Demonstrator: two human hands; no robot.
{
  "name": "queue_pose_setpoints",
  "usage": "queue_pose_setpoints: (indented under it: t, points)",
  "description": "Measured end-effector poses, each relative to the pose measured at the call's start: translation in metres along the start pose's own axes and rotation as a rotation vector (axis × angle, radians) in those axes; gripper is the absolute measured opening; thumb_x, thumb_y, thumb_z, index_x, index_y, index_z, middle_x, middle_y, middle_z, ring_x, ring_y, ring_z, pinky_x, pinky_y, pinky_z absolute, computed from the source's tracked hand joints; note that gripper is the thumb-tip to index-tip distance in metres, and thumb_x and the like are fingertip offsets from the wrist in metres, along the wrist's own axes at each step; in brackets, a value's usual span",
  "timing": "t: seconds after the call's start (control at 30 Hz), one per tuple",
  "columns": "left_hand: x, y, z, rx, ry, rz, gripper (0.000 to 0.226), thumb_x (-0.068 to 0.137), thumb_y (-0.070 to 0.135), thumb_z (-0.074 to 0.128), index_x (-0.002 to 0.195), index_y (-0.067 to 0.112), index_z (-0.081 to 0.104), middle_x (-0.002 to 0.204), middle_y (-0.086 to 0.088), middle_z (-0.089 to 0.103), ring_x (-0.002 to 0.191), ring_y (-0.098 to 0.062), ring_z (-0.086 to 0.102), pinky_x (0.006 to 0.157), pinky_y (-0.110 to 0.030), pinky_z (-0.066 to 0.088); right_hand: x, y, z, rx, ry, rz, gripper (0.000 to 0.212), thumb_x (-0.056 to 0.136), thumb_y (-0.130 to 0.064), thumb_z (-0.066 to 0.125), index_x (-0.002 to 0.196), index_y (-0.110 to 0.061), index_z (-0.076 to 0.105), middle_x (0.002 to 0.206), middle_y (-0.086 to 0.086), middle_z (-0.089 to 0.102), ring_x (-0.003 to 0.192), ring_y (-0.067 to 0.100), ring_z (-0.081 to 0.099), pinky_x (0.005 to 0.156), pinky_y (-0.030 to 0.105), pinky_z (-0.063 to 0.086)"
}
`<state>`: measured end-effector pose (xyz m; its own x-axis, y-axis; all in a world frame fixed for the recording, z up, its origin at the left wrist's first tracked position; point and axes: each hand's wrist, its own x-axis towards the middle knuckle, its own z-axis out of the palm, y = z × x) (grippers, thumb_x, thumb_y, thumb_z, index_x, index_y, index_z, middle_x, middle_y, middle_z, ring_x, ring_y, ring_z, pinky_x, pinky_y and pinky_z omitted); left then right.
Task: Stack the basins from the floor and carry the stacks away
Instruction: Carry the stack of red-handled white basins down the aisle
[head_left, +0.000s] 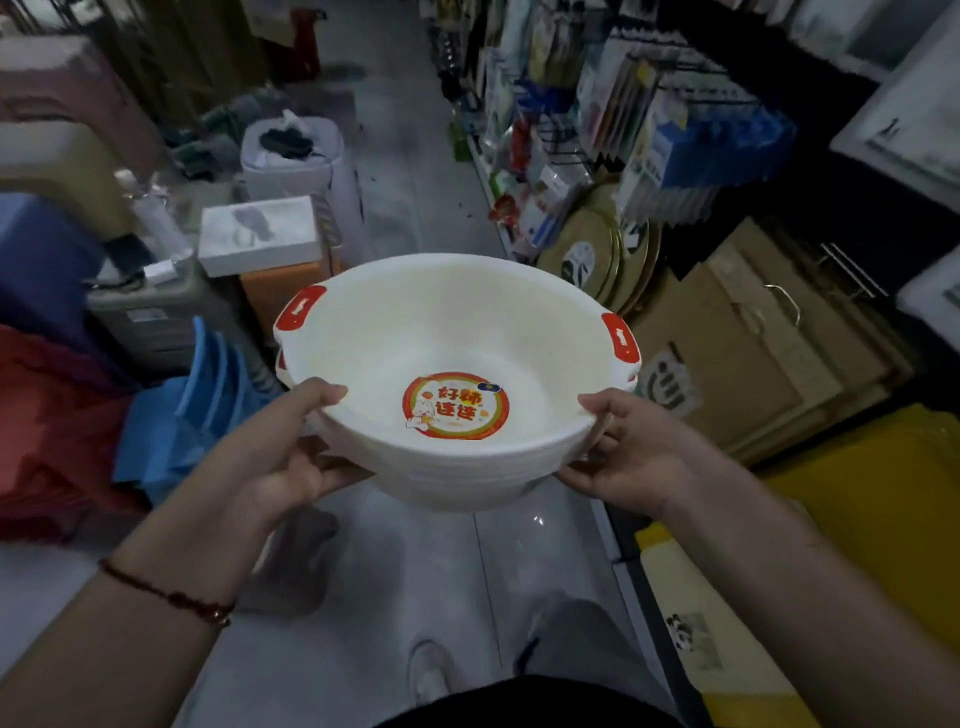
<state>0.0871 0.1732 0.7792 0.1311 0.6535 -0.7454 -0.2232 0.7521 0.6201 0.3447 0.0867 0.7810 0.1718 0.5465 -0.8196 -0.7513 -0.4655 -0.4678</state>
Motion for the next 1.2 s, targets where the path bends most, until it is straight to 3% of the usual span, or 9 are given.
queue_pose_setpoints:
  t: [0.07, 0.13, 0.33, 0.5, 0.6, 0.77, 0.9, 1.03, 1.2]
  points:
    - [0.020, 0.010, 0.022, 0.010, -0.008, -0.016, 0.009, 0.091, 0.012, 0.060, 0.098, 0.013, 0.054, 0.114, -0.019, 0.058, 0.115, -0.041, 0.057, 0.075, -0.056, 0.057, 0.018, -0.025, 0.000, 0.008, 0.027, 0.016, 0.042, 0.085, -0.007, 0.063, 0.127, -0.009, 0.055, 0.103, 0.010, 0.064, 0.087, 0.032, 0.060, 0.060, 0.050, 0.060]
    - [0.041, 0.017, 0.044, 0.014, 0.009, -0.029, 0.014, 0.090, 0.011, 0.061, 0.102, 0.013, 0.054, 0.114, -0.018, 0.059, 0.110, -0.039, 0.059, 0.065, -0.057, 0.057, 0.038, -0.052, 0.000, 0.012, 0.043, 0.032, 0.044, 0.084, -0.007, 0.065, 0.127, -0.010, 0.055, 0.117, 0.009, 0.063, 0.096, 0.034, 0.060, 0.069, 0.049, 0.059]
    - [0.109, 0.050, 0.121, -0.015, 0.041, -0.060, 0.030, 0.087, 0.007, 0.063, 0.115, 0.014, 0.057, 0.122, -0.021, 0.059, 0.112, -0.042, 0.059, 0.061, -0.059, 0.058, 0.107, -0.139, -0.004, 0.041, 0.041, 0.077, 0.044, 0.082, -0.008, 0.068, 0.124, -0.009, 0.056, 0.123, 0.008, 0.059, 0.111, 0.034, 0.057, 0.086, 0.053, 0.052]
    - [0.155, 0.088, 0.177, -0.102, 0.085, -0.040, 0.022, 0.087, 0.009, 0.063, 0.109, 0.013, 0.058, 0.121, -0.020, 0.061, 0.113, -0.041, 0.059, 0.065, -0.057, 0.058, 0.158, -0.225, 0.031, -0.029, -0.009, 0.085, 0.027, 0.082, -0.011, 0.066, 0.107, -0.010, 0.056, 0.122, 0.006, 0.058, 0.099, 0.032, 0.057, 0.066, 0.045, 0.051]
    - [0.170, 0.107, 0.187, -0.180, 0.116, -0.001, 0.016, 0.090, 0.011, 0.059, 0.106, 0.013, 0.058, 0.115, -0.016, 0.063, 0.115, -0.037, 0.058, 0.055, -0.056, 0.056, 0.176, -0.257, 0.061, -0.101, -0.027, 0.100, 0.039, 0.081, -0.012, 0.067, 0.119, -0.012, 0.058, 0.125, 0.006, 0.061, 0.105, 0.030, 0.059, 0.068, 0.045, 0.053]
    - [0.195, 0.150, 0.192, -0.315, 0.167, 0.039, 0.042, 0.088, 0.009, 0.063, 0.128, 0.013, 0.051, 0.116, -0.018, 0.062, 0.105, -0.039, 0.060, 0.067, -0.061, 0.055, 0.203, -0.304, 0.117, -0.199, -0.099, 0.107, 0.029, 0.082, -0.013, 0.067, 0.108, -0.008, 0.056, 0.112, 0.010, 0.059, 0.097, 0.031, 0.058, 0.073, 0.047, 0.053]
    - [0.234, 0.186, 0.194, -0.336, 0.154, 0.054, 0.043, 0.088, 0.009, 0.062, 0.129, 0.011, 0.051, 0.117, -0.017, 0.064, 0.106, -0.037, 0.060, 0.063, -0.058, 0.058, 0.243, -0.332, 0.155, -0.234, -0.085, 0.095, 0.045, 0.079, -0.011, 0.068, 0.123, -0.009, 0.058, 0.124, 0.008, 0.060, 0.104, 0.031, 0.059, 0.075, 0.047, 0.054]
    - [0.291, 0.229, 0.203, -0.309, 0.138, 0.019, 0.038, 0.088, 0.011, 0.063, 0.125, 0.012, 0.055, 0.121, -0.017, 0.064, 0.105, -0.037, 0.062, 0.060, -0.054, 0.057, 0.288, -0.363, 0.197, -0.218, -0.037, 0.116, 0.025, 0.081, -0.011, 0.066, 0.104, -0.006, 0.057, 0.104, 0.010, 0.059, 0.090, 0.031, 0.057, 0.069, 0.046, 0.050]
    - [0.382, 0.309, 0.215, -0.285, 0.111, -0.040, 0.033, 0.087, 0.009, 0.063, 0.120, 0.013, 0.060, 0.119, -0.014, 0.068, 0.108, -0.035, 0.062, 0.056, -0.056, 0.059, 0.358, -0.408, 0.264, -0.194, 0.018, 0.096, 0.042, 0.077, -0.009, 0.067, 0.118, -0.008, 0.057, 0.112, 0.010, 0.060, 0.095, 0.034, 0.057, 0.071, 0.048, 0.053]
